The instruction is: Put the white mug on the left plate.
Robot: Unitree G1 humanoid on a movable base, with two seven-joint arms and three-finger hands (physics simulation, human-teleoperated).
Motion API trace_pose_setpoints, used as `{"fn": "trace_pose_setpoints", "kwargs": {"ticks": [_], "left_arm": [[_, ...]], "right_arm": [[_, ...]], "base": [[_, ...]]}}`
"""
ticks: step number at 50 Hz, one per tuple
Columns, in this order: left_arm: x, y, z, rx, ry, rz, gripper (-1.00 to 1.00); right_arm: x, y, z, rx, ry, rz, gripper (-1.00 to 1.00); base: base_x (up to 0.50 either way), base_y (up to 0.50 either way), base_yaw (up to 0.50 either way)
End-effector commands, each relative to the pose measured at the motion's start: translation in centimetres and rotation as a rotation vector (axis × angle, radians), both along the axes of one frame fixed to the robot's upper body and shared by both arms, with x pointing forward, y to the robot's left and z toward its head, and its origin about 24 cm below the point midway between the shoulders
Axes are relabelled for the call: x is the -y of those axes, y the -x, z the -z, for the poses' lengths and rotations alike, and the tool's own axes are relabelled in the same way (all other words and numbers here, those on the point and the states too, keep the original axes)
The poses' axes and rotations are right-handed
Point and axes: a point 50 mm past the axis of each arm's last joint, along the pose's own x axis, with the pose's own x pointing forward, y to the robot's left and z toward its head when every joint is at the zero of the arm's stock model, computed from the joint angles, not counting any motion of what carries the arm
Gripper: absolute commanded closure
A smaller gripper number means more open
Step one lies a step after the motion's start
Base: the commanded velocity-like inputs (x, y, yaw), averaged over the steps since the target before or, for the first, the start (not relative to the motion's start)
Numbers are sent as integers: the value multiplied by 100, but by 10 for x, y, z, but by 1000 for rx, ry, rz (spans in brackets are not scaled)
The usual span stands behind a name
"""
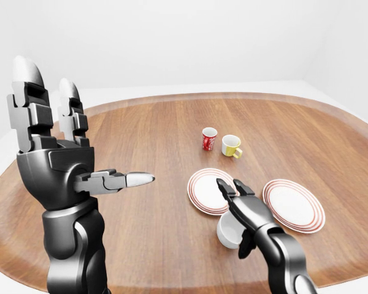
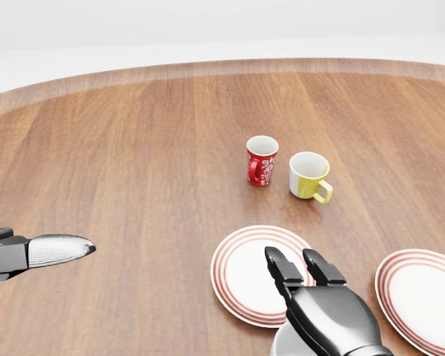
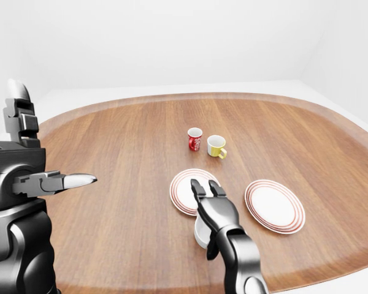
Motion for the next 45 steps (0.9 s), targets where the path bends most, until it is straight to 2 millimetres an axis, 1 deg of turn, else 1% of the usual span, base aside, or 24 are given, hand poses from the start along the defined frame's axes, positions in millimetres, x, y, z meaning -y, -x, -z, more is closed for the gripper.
{"fn": "trace_pose_setpoints", "kwargs": {"ticks": [1,14,27,45], "left_arm": [[0,0,0,-1,0,-1,-100],[0,0,0,2,1,-1,-100],[0,0,0,2,1,-2,-100],[-1,0,0,1,2,-3,-100]], "right_arm": [[-1,-2,1,-4,5,-5,-100],[-3,-7,4,-11,2,-12,-100],[-6,-11,13,-39,-6,-20,-100],[-11,-11,22,-72,-17,-44,-100]], "base": [[0,0,0],[0,0,0],[0,0,0],[0,0,0]]}}
